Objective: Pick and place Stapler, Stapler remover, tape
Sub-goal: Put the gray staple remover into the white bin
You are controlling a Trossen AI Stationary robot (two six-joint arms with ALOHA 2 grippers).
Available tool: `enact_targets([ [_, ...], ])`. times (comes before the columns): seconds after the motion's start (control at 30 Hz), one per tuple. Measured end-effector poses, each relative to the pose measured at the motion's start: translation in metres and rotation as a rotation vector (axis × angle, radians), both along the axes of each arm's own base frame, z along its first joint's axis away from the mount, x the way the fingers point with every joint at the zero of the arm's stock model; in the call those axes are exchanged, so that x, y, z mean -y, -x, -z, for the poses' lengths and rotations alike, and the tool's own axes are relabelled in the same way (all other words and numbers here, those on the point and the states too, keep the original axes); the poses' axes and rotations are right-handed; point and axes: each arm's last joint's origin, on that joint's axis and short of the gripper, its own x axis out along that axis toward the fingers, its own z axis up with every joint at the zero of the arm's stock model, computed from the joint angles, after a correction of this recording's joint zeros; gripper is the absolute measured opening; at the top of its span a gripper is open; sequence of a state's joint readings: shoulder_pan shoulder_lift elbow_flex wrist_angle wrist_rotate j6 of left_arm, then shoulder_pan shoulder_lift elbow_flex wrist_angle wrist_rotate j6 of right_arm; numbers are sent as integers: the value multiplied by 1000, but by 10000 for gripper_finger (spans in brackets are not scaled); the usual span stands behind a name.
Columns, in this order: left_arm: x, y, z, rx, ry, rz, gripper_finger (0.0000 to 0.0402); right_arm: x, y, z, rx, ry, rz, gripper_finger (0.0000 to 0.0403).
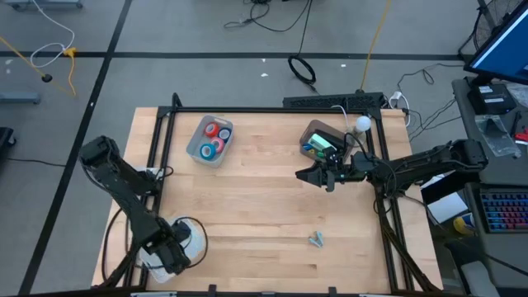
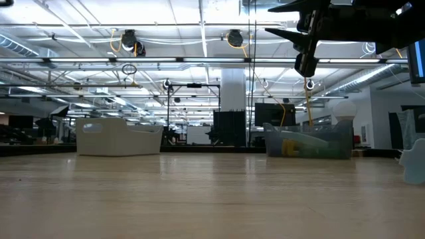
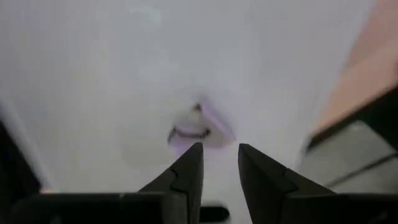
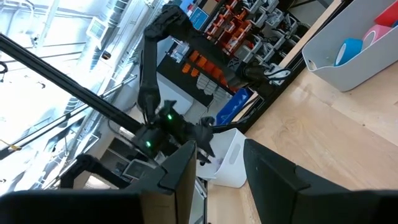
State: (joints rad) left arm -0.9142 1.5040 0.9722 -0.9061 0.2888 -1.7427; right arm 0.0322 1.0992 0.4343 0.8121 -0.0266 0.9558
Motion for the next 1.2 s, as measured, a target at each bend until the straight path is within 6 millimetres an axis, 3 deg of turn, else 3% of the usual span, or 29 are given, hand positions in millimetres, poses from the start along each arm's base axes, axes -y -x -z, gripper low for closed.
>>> enact_targets([
  [0.13, -14, 7, -30, 70, 74, -91, 104, -1, 0, 0, 0, 5, -28, 125],
  [0.27, -36, 10, -60, 344, 61, -219, 104, -6, 1, 0, 6, 51, -201, 125],
  [0.47, -74, 7, -97, 920, -184, -367, 104, -17, 4, 7, -115, -123, -509, 125],
  [0.57, -86, 4, -109, 1093, -320, -342, 104, -26, 7, 15, -260, -257, -623, 125],
  [0.73, -98, -10, -116, 1179, -459, -241, 104, -38, 15, 33, -580, -512, -734, 125],
  [0.87, -104, -23, -116, 1184, -548, -168, 104, -48, 23, 45, -785, -625, -727, 125],
  [1.0, -108, -34, -113, 1172, -608, -137, 104, -54, 28, 55, -881, -616, -592, 125],
  [1.2, -116, -45, -108, 1127, -607, -99, 104, -58, 30, 60, -890, -568, -450, 125],
])
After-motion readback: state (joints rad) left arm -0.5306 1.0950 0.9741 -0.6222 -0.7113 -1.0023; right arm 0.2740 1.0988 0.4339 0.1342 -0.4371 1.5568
